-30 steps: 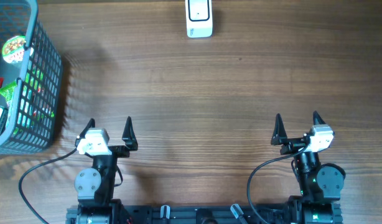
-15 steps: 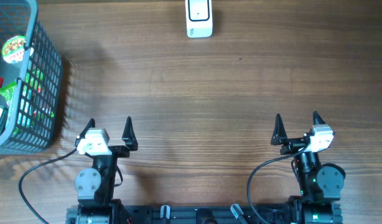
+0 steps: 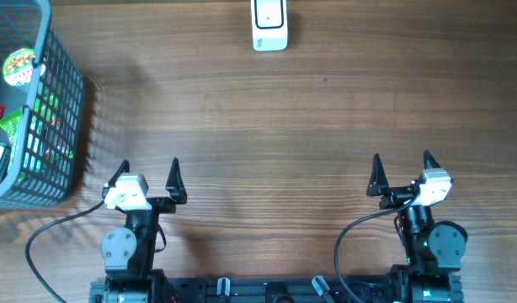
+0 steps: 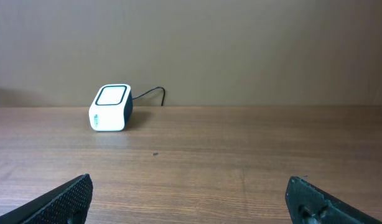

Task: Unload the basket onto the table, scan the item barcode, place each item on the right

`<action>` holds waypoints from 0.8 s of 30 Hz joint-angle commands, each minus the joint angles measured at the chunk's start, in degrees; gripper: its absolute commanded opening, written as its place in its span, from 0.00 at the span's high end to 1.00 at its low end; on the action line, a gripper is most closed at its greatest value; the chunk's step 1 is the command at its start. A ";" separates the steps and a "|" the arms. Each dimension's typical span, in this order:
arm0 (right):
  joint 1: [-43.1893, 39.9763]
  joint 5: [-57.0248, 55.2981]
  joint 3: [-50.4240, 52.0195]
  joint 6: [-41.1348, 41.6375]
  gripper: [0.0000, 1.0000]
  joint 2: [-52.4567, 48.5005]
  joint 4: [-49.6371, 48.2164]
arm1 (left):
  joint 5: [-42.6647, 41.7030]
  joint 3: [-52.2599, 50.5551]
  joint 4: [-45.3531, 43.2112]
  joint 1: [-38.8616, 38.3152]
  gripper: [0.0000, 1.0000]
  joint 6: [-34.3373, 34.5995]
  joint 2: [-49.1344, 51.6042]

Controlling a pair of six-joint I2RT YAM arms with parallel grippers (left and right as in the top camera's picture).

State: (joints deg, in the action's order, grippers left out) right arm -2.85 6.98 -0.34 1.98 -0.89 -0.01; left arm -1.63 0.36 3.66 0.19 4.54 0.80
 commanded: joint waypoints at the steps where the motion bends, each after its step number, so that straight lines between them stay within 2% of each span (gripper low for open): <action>1: -0.24 -1.01 0.04 1.03 0.00 0.46 -0.33 | 0.15 -0.04 -0.24 0.46 0.00 -1.14 -0.57; 3: -0.24 -1.01 0.04 1.03 0.00 0.46 -0.33 | -1.18 -0.04 -0.42 0.46 0.00 -1.01 -0.57; 8: -0.24 -1.01 0.04 1.05 0.00 0.46 -0.33 | -8.44 0.39 0.20 0.46 0.00 8.50 -0.48; 13: -0.24 -1.03 0.04 1.01 0.00 0.46 -0.33 | -18.60 6.03 6.75 0.46 0.00 10.97 0.20; 17: -0.24 -1.05 0.04 0.98 0.00 0.46 -0.33 | -20.02 15.52 14.93 0.46 0.00 10.93 3.06; 20: -0.24 -1.01 0.04 1.09 0.00 0.46 -0.33 | -20.02 25.86 19.69 0.46 0.00 10.67 7.41; 24: -0.24 -1.01 0.04 1.09 0.00 0.46 -0.33 | -20.02 42.34 26.08 0.46 0.00 7.04 16.17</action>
State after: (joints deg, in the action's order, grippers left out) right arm -2.85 6.98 -0.34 2.00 -0.89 -0.05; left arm -20.08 30.68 27.11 0.19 14.06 10.81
